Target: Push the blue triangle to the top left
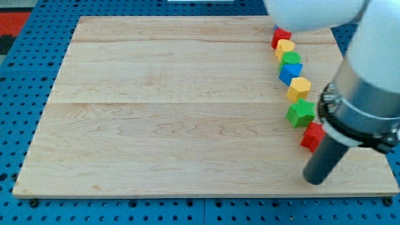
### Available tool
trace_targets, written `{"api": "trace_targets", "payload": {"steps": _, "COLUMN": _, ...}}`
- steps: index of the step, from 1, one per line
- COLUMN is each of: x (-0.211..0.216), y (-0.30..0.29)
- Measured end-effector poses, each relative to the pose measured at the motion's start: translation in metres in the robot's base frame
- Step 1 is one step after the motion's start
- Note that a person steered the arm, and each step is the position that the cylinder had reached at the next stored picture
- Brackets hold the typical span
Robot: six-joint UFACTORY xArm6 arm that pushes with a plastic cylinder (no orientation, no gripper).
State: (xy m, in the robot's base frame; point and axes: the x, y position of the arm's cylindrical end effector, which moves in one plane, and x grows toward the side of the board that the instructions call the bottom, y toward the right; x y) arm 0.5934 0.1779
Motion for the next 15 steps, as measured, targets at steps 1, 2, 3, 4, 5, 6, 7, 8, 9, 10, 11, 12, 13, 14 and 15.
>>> {"api": "trace_targets", "payload": {"steps": 1, "x": -0.002, "y": 0.053}}
{"api": "trace_targets", "payload": {"steps": 2, "x": -0.03, "y": 0.085}}
{"api": "trace_targets", "payload": {"steps": 3, "x": -0.071, "y": 0.117}}
{"api": "trace_targets", "payload": {"steps": 4, "x": -0.131, "y": 0.13}}
{"api": "trace_targets", "payload": {"steps": 5, "x": -0.167, "y": 0.104}}
{"api": "trace_targets", "payload": {"steps": 6, "x": -0.181, "y": 0.079}}
{"api": "trace_targets", "payload": {"steps": 7, "x": -0.197, "y": 0.066}}
{"api": "trace_targets", "payload": {"steps": 8, "x": -0.203, "y": 0.024}}
{"api": "trace_targets", "payload": {"steps": 9, "x": -0.213, "y": -0.017}}
{"api": "trace_targets", "payload": {"steps": 10, "x": -0.221, "y": -0.058}}
{"api": "trace_targets", "payload": {"steps": 11, "x": -0.238, "y": -0.109}}
{"api": "trace_targets", "payload": {"steps": 12, "x": -0.268, "y": -0.148}}
{"api": "trace_targets", "payload": {"steps": 13, "x": -0.292, "y": -0.21}}
{"api": "trace_targets", "payload": {"steps": 14, "x": -0.319, "y": -0.249}}
{"api": "trace_targets", "payload": {"steps": 15, "x": -0.334, "y": -0.272}}
